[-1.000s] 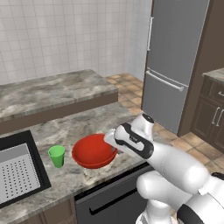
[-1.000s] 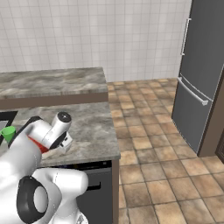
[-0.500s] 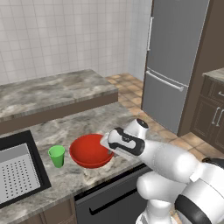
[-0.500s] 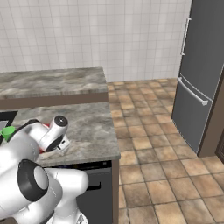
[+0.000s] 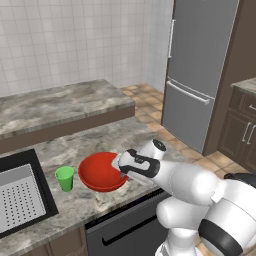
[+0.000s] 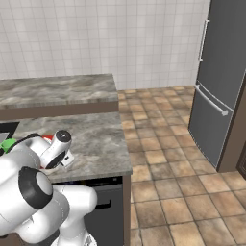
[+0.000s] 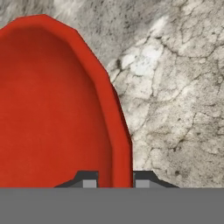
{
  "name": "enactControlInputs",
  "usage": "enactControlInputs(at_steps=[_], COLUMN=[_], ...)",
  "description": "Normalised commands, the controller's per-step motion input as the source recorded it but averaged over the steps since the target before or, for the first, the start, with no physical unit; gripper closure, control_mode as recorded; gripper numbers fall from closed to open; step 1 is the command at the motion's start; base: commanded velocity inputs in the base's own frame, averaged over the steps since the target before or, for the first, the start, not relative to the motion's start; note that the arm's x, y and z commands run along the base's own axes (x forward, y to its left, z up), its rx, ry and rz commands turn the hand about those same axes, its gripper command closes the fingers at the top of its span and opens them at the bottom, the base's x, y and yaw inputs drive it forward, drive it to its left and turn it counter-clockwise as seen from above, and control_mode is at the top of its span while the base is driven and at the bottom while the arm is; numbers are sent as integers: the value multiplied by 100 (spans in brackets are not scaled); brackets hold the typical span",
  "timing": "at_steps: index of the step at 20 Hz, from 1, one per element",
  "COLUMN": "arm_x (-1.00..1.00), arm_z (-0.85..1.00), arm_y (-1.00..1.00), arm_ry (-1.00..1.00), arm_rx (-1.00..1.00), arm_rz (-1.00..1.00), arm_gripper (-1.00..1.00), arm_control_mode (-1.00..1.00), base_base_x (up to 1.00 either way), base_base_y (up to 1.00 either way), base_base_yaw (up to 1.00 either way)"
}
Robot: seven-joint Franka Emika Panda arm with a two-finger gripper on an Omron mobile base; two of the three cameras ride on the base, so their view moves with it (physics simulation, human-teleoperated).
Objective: Pick the cup and bowl from the counter and place them on the counter next to the sink.
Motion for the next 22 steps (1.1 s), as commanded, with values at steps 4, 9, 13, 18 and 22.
enactControlInputs(at_steps=[4,9,13,18,22], arm_x=[0,0,-10,-18,-50], arm_z=[0,0,19,40,52], arm_y=[0,0,0,0,-3], arm_ry=[0,0,4,0,2], arm_rx=[0,0,0,0,0], arm_rz=[0,0,0,0,0], arm_gripper=[-100,-100,-100,-100,-100], arm_control_mode=[-100,-100,-100,-100,-100], base_base_x=[0,0,0,0,0], base_base_y=[0,0,0,0,0], base_base_yaw=[0,0,0,0,0])
